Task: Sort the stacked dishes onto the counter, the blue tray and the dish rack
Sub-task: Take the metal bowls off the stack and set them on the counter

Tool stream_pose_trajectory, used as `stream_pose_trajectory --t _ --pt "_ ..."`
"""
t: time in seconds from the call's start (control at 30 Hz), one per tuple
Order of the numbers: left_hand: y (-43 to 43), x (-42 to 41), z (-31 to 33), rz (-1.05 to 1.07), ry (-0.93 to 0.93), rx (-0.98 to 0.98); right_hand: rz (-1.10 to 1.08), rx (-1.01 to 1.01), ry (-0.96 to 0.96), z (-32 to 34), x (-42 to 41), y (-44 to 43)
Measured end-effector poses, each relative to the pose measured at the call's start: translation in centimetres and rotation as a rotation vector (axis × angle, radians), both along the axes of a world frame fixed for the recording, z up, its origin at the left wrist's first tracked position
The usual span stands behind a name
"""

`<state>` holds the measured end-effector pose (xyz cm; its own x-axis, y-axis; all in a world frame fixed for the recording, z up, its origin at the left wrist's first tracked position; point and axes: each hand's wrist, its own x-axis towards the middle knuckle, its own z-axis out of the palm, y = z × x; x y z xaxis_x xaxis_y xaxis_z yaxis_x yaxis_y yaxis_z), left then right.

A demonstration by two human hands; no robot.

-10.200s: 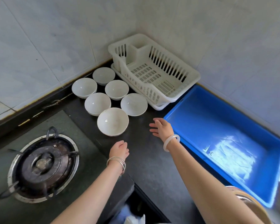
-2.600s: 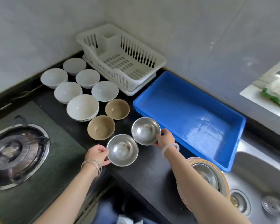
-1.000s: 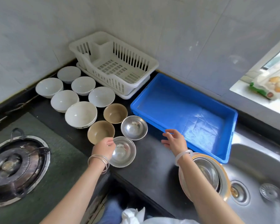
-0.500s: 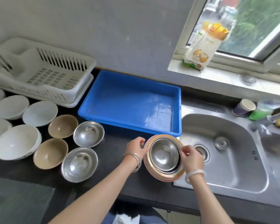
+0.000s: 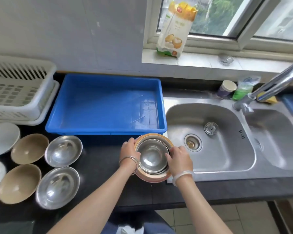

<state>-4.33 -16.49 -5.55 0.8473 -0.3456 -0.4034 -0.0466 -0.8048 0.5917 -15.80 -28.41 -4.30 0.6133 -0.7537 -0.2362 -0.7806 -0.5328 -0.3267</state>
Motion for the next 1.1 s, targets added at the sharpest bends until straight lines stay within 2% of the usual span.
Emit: stream_pose_trajectory --t 0.2,0.37,0.47,0.6,0.73,0.9,1.1 --pt "0.0 0.0 -0.2 0.016 -0.001 -0.019 -0.006 -0.016 0.046 0.1 0.9 0.6" --pt "0.7 0.3 -0.3 -0.004 0.019 -0.059 -0.143 0.162 -0.092 0.8 1.1 -0.4" --pt "0.9 0.3 -0.4 0.005 0.054 -0.102 -0.126 0.204 -0.098 1.1 0.7 -0.6" --pt "1.2 0.1 -0.3 0.033 0.057 -0.133 -0.181 0.197 -0.197 1.7 -0.3 -1.1" --pt "0.9 -0.3 -0.1 -0.011 0.02 -0.063 -0.259 0.167 -0.312 2.9 -1.2 -2.5" --pt "0.1 -0.5 0.5 -0.083 -0.051 0.053 -0.291 0.192 -0.34 2.9 -1.8 -3.1" --pt "0.1 -0.5 1.0 -0.079 -0.064 0.028 -0.323 0.28 -0.371 2.7 -2.2 -2.7"
